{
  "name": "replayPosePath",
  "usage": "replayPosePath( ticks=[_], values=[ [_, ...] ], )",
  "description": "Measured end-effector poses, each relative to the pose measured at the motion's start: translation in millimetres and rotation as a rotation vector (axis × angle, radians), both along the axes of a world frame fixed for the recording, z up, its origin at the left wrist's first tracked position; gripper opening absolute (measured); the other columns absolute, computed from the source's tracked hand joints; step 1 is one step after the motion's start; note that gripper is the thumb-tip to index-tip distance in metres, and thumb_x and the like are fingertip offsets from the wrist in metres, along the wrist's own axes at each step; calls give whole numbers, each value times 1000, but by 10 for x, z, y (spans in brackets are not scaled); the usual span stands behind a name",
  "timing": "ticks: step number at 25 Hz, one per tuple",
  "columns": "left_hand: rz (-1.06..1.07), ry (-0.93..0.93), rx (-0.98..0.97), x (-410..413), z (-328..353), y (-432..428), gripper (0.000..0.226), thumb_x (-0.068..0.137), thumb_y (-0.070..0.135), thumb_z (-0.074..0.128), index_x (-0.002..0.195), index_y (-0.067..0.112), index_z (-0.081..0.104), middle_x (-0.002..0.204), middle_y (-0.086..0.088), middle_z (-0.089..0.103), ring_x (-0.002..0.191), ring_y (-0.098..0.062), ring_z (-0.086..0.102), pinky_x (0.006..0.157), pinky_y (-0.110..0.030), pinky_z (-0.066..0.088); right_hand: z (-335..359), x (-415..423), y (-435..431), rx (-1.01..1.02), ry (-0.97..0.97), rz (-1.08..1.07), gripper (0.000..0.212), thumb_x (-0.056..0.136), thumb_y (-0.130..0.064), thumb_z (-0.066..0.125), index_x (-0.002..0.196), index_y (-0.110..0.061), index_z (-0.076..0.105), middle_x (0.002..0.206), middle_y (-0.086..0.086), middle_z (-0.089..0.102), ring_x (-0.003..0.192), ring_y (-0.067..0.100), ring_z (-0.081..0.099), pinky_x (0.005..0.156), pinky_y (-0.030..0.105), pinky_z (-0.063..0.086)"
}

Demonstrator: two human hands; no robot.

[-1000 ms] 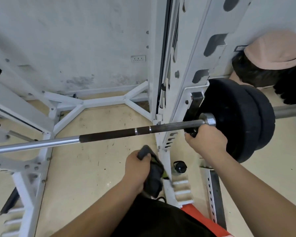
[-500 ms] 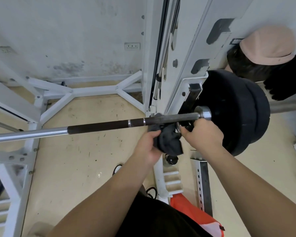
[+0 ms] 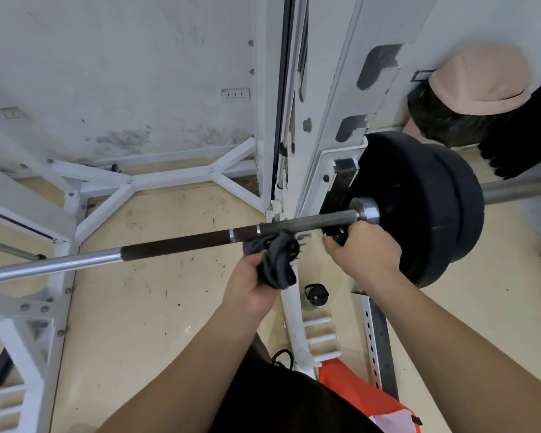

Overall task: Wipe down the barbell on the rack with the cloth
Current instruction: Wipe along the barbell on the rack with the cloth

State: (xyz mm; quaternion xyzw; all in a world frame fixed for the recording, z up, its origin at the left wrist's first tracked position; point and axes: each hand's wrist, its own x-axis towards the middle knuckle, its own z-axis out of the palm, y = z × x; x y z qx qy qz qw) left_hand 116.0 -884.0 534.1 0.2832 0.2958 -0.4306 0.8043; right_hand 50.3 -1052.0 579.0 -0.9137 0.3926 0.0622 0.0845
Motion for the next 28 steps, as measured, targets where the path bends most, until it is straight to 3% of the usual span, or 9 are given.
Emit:
replayPosePath(
  ticks=[3,6,10,14,16,20,22,25,28],
  values=[
    [-141,-9,63,-167,67,-433,32,97,-6,42,118,-4,66,111,-20,74,92,-30,72,73,-36,64,10,0,-25,4,11,-16,35,89,-49,60,84,-15,63,71,-1,58,62,22,54,51,26,38],
    [-109,-10,63,-107,119,-363,30,98,-7,42,99,2,71,92,-17,76,85,-30,72,69,-37,60,31,-33,-34,56,-4,-38,37,86,-53,61,82,-17,63,74,1,62,65,24,57,53,27,41],
    [6,10,23,-23,155,-70,28,98,-9,40,101,-1,67,81,-16,76,65,-24,76,59,-34,63,33,-40,9,60,-24,-45,44,86,-60,61,71,-19,56,67,-3,58,61,19,57,48,25,38],
    [-132,5,90,-160,200,-533,29,97,-8,41,101,-2,69,98,-20,74,92,-31,72,82,-40,57,48,-13,-34,50,24,-34,27,90,-41,59,85,-16,64,72,-1,58,63,22,53,52,26,37],
    [-84,-4,109,-84,158,-370,28,98,-8,42,101,-1,69,106,-21,73,100,-33,69,88,-42,56,65,-39,-36,78,11,-43,35,88,-52,60,78,-19,61,71,-1,60,60,20,53,50,25,37],
    [30,5,112,11,64,-133,36,98,-6,43,125,0,65,123,-19,71,108,-30,70,96,-42,56,64,-41,10,48,-32,-45,44,86,-59,60,67,-21,53,65,-3,58,56,16,52,47,24,36],
    [-54,-9,122,-74,196,-343,31,97,-5,43,113,0,70,115,-20,73,102,-29,72,97,-44,56,50,-20,-7,49,-22,-41,34,86,-49,62,73,-19,57,69,-2,59,62,20,55,52,26,41],
    [-203,-107,253,-180,452,-269,19,95,-2,54,94,1,73,97,-19,76,84,-28,73,86,-40,60,65,-73,-63,160,-21,-85,26,84,-45,63,79,-20,61,73,-2,61,67,21,59,56,27,46],
    [-208,-553,528,-4,868,213,14,89,2,66,101,5,74,93,-12,78,83,-25,72,78,-37,58,92,-174,-19,173,-94,-40,36,84,-62,63,87,-26,62,84,-7,63,75,17,60,55,27,43]
  ],
)
